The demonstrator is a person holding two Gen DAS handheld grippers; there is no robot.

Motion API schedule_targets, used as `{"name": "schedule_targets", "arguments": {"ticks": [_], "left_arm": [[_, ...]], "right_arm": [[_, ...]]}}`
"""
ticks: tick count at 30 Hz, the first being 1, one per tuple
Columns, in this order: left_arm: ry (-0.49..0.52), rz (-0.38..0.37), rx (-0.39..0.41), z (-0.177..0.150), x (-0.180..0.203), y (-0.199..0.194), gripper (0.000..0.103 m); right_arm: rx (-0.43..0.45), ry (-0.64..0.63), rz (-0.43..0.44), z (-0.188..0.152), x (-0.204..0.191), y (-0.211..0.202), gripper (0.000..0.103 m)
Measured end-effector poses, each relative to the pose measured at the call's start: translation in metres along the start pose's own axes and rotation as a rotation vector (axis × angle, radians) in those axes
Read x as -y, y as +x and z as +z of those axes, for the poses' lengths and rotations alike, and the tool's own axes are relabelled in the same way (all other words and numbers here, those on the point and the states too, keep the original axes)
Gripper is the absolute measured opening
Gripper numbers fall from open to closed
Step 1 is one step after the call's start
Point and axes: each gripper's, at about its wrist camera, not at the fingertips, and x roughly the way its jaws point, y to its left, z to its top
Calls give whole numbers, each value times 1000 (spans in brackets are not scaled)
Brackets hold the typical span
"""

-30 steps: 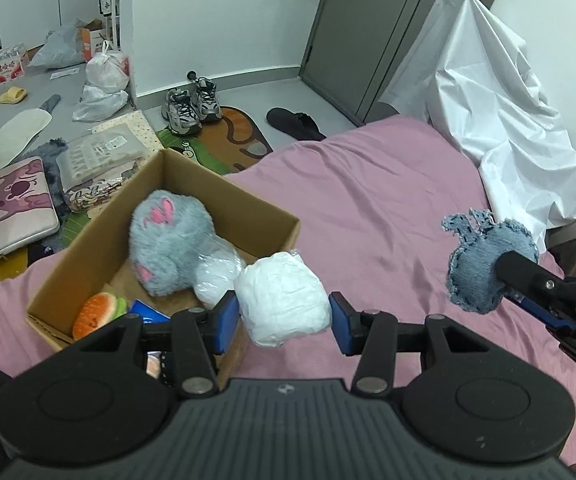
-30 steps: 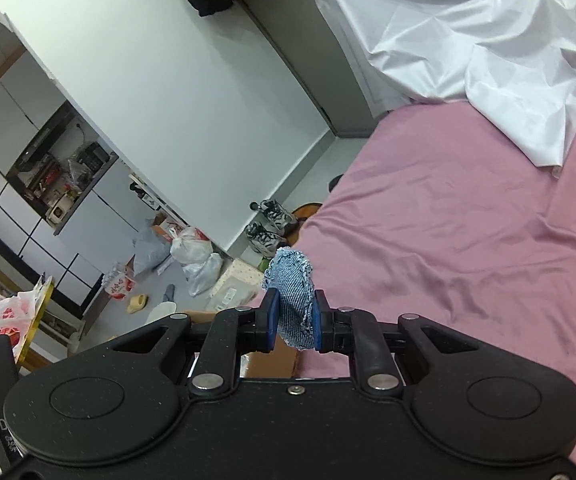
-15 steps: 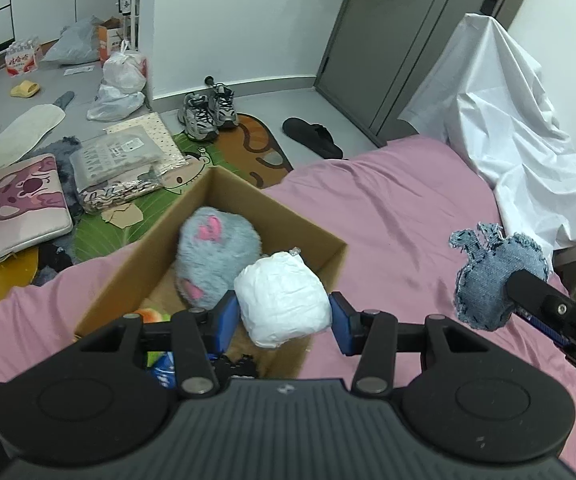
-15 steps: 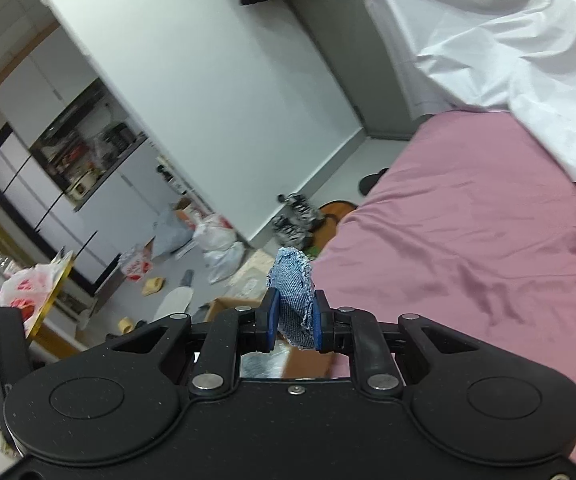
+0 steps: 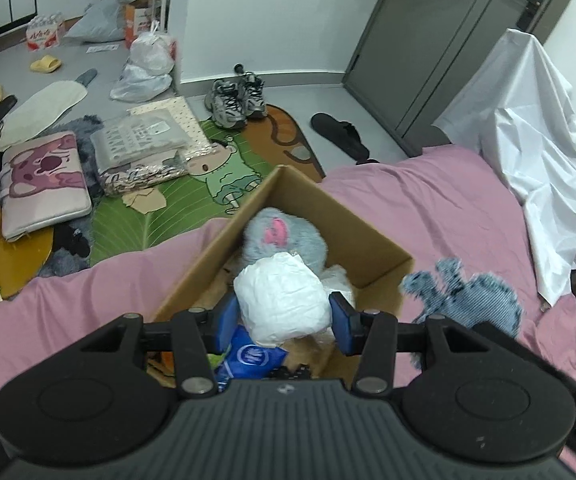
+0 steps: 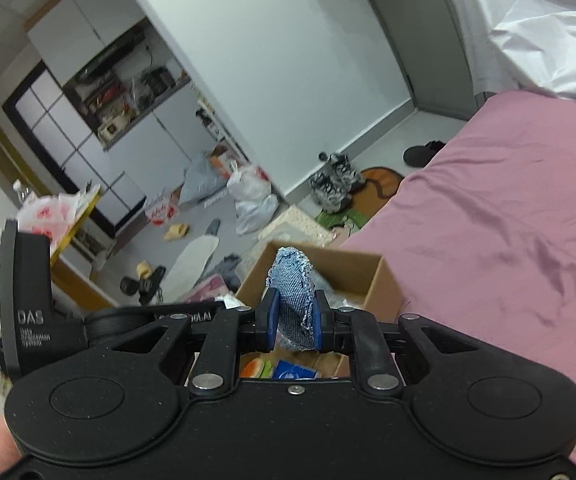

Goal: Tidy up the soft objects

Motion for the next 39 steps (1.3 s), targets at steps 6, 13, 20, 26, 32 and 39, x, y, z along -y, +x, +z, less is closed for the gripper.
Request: {"name": "schedule_targets", "arguments": {"ticks": [6, 13, 20, 26, 32, 39], "left_arm": [[-29, -6, -38, 3, -16, 12, 48], [-62, -11, -89, 9, -30, 23, 60], [-54, -19, -77, 17, -35, 19, 64], [-32, 16, -67, 25, -39, 12, 76], [6, 14, -68, 26, -39, 2, 86], [109, -18, -82, 18, -29, -13, 94]], "right_arm": [[-57, -17, -30, -9, -11, 18, 17], [-98, -27, -63, -15, -17, 28, 17], [-130, -42, -83, -15, -23, 43, 18], [-150, -48, -96, -16, -26, 49, 58], [-101, 10, -102, -10, -15, 23, 66], [-56, 43, -169, -9, 2, -21, 82]]}}
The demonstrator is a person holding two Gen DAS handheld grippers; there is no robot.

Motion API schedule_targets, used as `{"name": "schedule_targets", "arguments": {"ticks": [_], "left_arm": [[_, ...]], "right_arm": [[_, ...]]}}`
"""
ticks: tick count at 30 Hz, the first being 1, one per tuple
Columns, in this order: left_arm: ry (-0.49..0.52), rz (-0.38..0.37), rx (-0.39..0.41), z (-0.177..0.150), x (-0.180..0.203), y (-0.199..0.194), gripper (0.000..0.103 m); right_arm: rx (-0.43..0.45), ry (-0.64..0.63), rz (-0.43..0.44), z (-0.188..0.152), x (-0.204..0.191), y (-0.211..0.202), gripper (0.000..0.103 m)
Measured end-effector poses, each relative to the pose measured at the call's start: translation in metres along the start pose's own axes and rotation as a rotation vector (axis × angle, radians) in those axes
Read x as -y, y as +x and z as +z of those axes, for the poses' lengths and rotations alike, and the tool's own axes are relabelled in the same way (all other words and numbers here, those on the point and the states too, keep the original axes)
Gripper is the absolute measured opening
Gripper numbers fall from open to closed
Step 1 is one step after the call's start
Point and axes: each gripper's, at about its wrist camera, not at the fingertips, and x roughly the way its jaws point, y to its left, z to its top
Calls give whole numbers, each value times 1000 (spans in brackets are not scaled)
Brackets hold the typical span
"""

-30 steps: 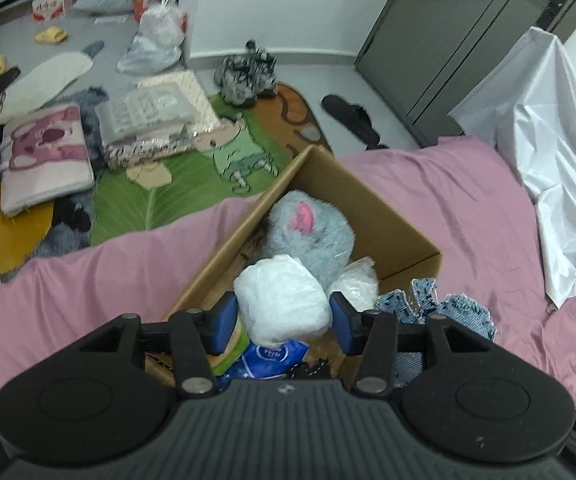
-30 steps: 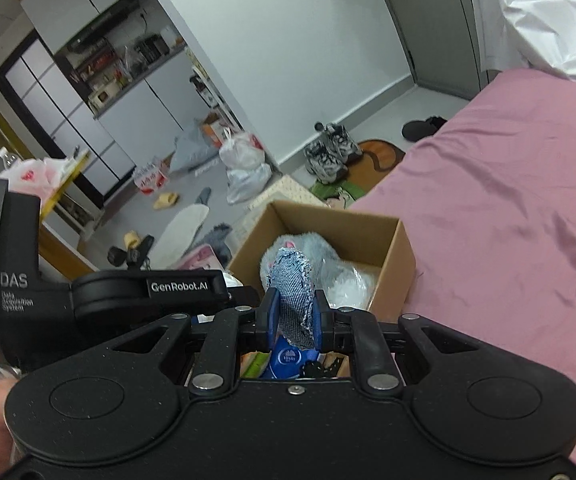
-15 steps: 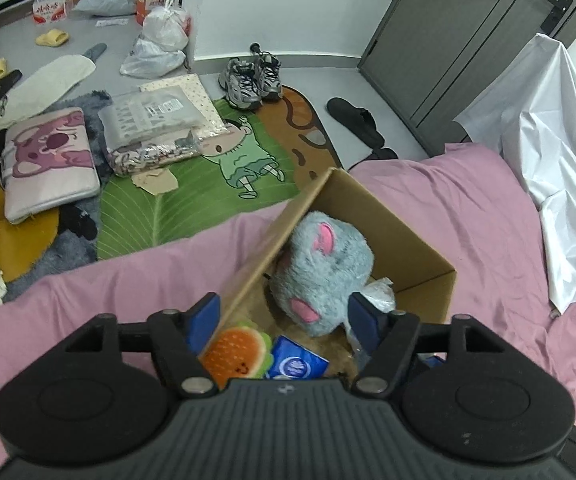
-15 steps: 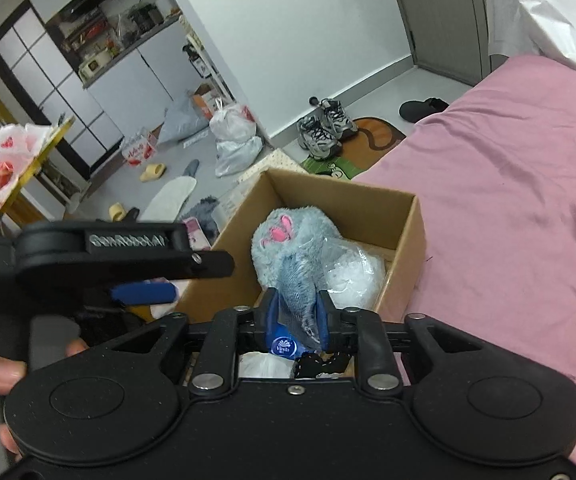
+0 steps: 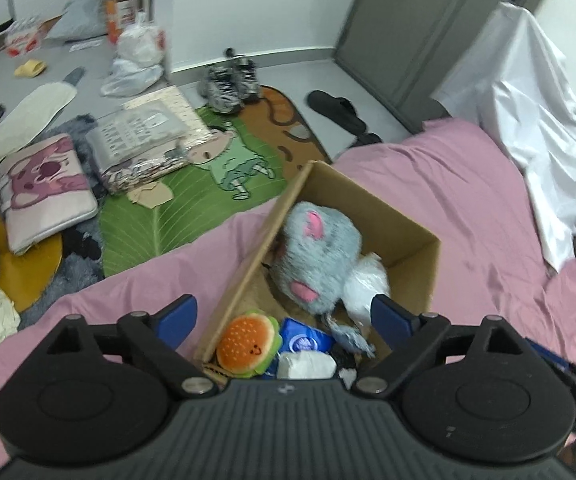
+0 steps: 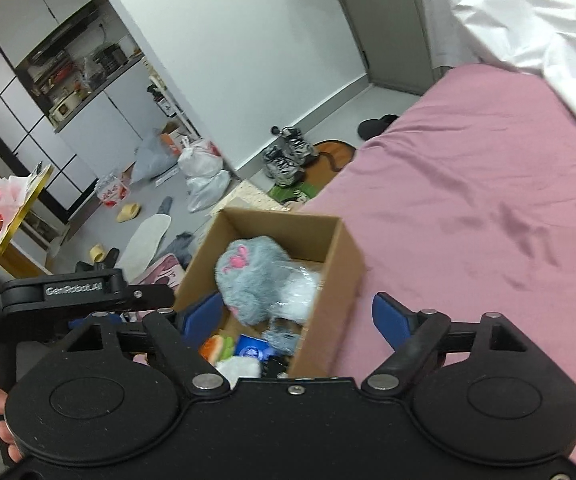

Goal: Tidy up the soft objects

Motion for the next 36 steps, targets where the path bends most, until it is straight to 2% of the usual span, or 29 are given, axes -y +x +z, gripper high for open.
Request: {"name": "schedule_targets", "arguments": {"ticks": [7, 16, 22, 32, 34, 36], "left_arm": [[107, -27, 8, -8, 15, -24, 102], [192, -46, 13, -23, 26, -52, 102], [211, -93, 19, -29, 33, -69, 102], [284, -99, 43, -40, 48, -105, 102], [298, -105, 48, -44, 51, -112, 102], [308, -111, 51, -49, 54, -119, 102]], "right_arm": [[0, 43, -36, -14, 15, -25, 89], [36, 72, -110, -30, 24, -72, 103], [67, 97, -122, -35, 26, -106, 103], [79, 115, -101, -52, 32, -153, 103], [83, 110, -142, -56, 32, -159, 103], [91, 109, -139, -61, 32, -164, 103]]}}
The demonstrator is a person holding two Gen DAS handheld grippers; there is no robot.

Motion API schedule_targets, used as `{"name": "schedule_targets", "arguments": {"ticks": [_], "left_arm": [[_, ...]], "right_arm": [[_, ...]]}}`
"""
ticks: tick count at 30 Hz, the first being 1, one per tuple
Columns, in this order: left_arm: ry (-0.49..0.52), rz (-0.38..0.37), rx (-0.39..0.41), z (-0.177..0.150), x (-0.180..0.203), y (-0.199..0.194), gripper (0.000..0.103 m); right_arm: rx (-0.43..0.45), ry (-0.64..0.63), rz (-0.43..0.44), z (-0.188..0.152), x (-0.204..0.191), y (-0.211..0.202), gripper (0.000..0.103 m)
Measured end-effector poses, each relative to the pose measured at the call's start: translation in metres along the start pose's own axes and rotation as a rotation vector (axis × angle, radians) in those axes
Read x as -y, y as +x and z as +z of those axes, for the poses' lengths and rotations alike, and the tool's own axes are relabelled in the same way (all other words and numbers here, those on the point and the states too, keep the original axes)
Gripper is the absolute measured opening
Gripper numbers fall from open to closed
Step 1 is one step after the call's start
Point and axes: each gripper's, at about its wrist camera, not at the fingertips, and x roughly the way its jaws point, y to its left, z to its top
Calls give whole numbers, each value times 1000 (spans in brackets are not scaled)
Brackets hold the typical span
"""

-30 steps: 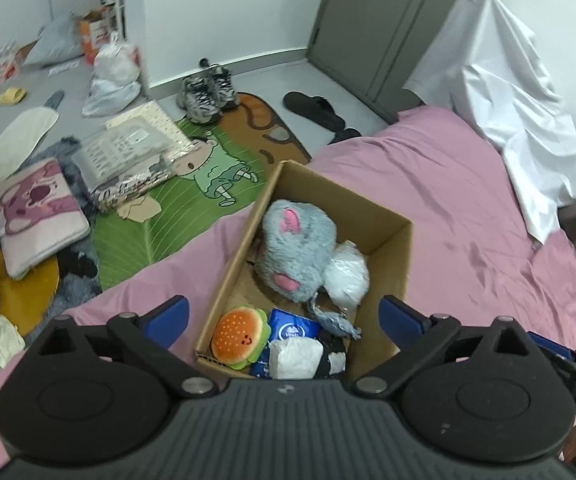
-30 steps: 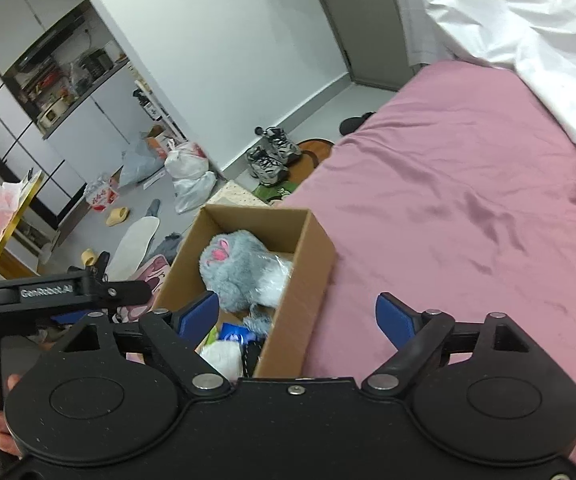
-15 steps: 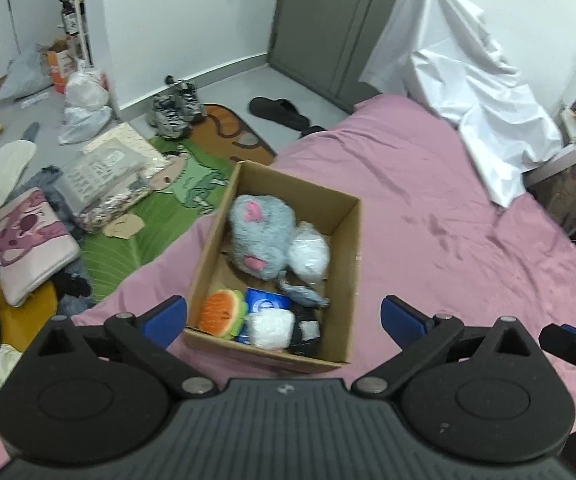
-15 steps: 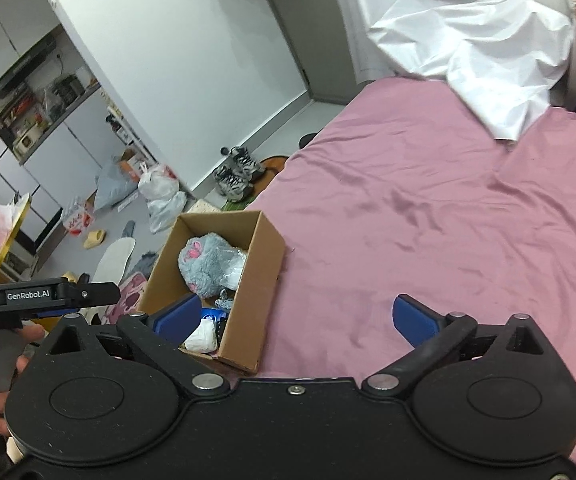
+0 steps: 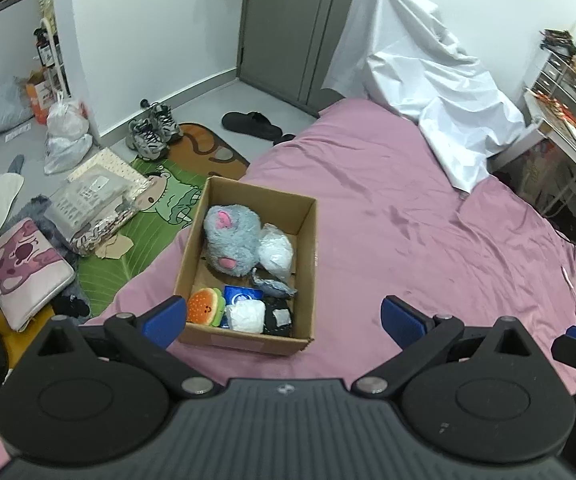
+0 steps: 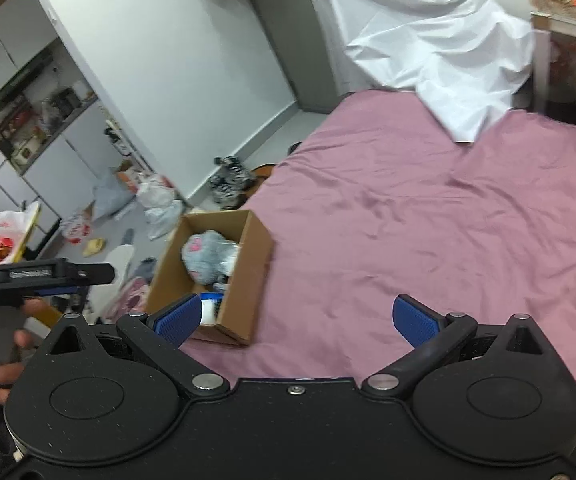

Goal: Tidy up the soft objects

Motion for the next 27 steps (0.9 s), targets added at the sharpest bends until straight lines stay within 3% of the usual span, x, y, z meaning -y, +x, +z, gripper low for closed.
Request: {"name": "schedule_targets", "arguments": {"ticks": [27], "left_arm": [[70, -33, 97, -25, 2, -70, 102]], "right_arm": [[63, -19, 25, -15, -21, -73, 103]]}}
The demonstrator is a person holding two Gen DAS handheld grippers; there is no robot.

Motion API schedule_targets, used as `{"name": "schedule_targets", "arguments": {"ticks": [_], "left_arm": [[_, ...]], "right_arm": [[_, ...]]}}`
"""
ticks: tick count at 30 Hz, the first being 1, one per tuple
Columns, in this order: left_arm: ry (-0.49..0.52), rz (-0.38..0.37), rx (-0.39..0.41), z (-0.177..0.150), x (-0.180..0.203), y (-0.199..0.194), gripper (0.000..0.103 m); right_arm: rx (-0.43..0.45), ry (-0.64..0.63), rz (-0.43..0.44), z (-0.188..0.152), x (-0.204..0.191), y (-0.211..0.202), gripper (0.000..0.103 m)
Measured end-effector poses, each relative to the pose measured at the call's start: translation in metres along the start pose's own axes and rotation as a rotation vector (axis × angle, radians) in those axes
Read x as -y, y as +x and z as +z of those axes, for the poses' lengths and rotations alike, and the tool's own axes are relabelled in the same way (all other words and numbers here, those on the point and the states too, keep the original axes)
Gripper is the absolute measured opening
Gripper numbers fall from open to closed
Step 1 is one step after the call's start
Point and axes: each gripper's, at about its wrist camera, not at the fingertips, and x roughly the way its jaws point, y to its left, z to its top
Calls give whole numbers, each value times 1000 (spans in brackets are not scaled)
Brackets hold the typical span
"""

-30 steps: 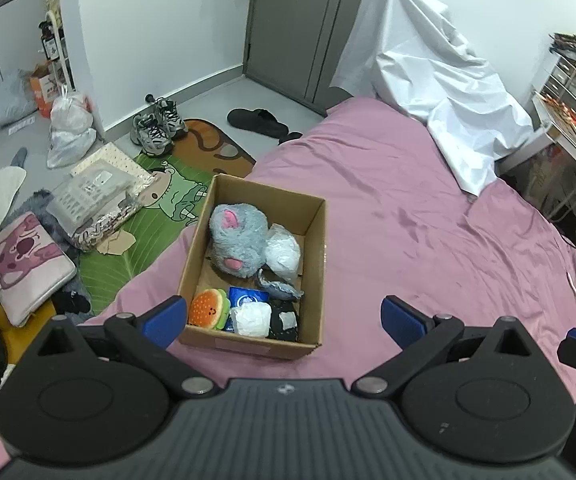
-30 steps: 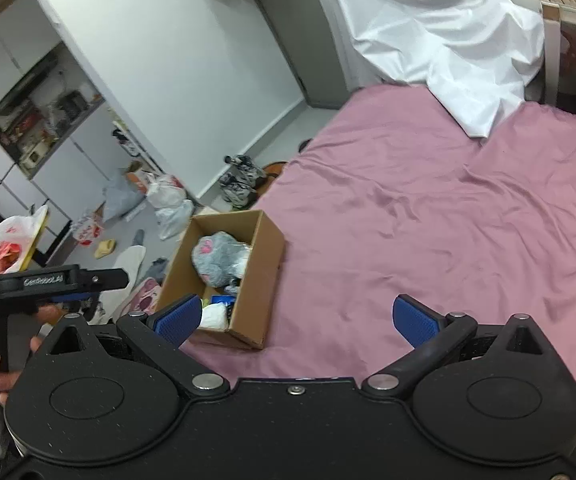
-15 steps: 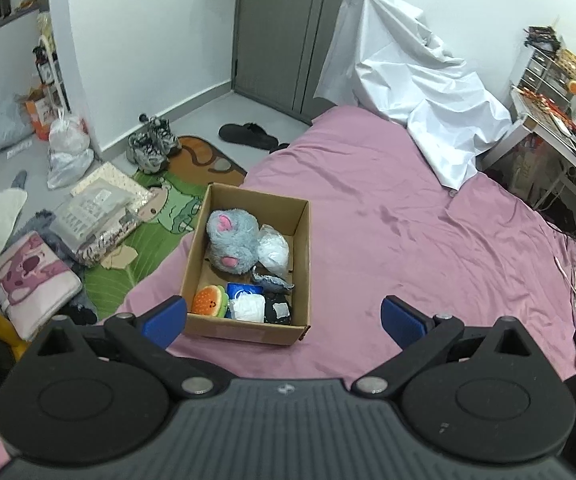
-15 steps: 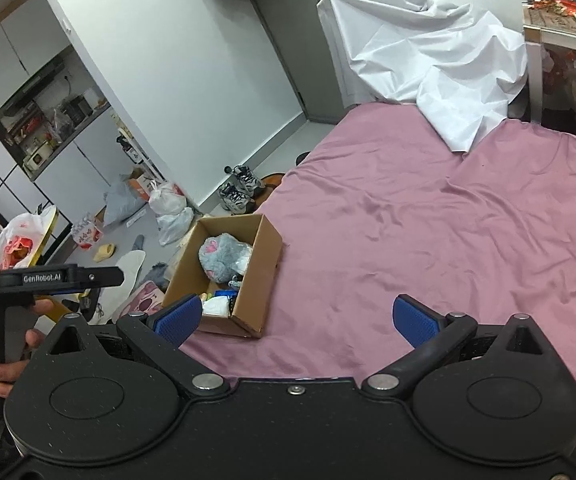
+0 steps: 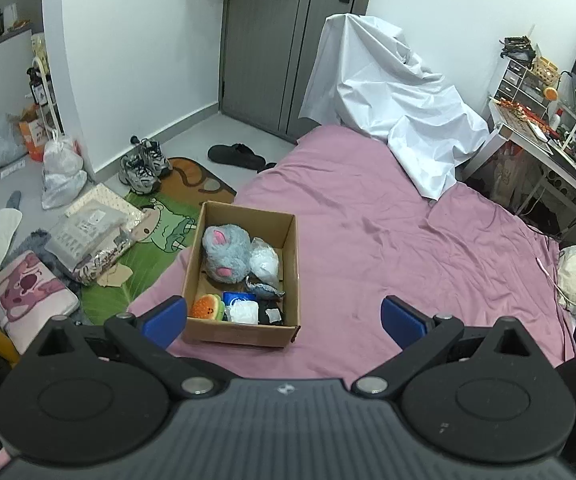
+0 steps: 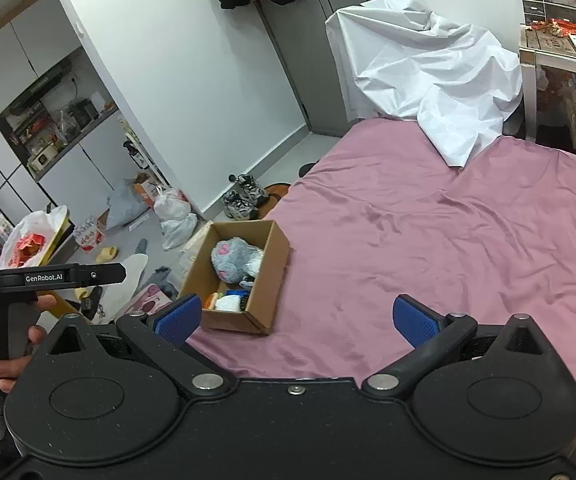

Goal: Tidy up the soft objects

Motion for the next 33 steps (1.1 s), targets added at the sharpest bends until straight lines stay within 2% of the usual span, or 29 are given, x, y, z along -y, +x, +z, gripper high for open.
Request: {"name": "schedule_targets", "arguments": {"ticks": [8, 33], "left_arm": [[28, -18, -1, -9, 1, -8, 102], [29, -35, 5, -8, 1, -12, 102]], "right_arm": [[15, 38, 10, -4, -9, -5, 103], [-21, 26, 4, -5, -19, 0, 103]]}}
